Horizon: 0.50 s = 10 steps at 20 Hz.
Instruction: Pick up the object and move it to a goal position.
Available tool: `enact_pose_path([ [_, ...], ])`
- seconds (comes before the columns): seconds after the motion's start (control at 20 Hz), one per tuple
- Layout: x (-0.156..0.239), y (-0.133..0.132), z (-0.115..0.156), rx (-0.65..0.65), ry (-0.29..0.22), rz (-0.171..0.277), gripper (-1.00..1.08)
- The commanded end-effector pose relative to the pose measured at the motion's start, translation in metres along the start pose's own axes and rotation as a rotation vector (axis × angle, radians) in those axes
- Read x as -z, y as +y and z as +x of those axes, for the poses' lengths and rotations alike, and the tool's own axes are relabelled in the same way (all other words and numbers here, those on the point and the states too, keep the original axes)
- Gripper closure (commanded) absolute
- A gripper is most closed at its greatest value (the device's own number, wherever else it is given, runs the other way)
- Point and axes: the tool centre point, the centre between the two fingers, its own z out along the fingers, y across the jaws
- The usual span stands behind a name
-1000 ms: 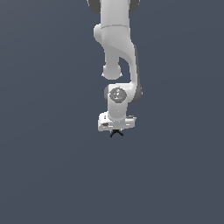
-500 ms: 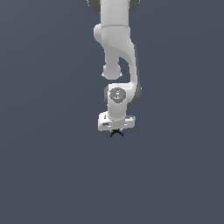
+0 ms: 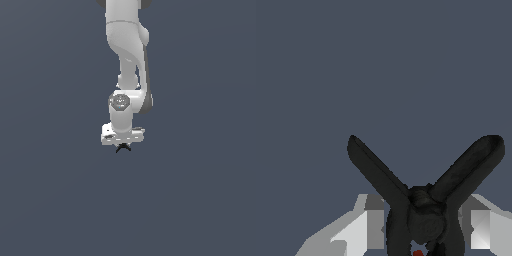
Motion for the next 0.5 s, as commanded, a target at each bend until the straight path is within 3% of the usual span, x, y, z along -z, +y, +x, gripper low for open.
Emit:
enact_pose_path([
  [0.0,0.007,0.022,-0.01,-0.001,0.001,0.0,1.08],
  [0.45,0.038,0.116,-0.051,-0.002,0.001,0.0,1.08],
])
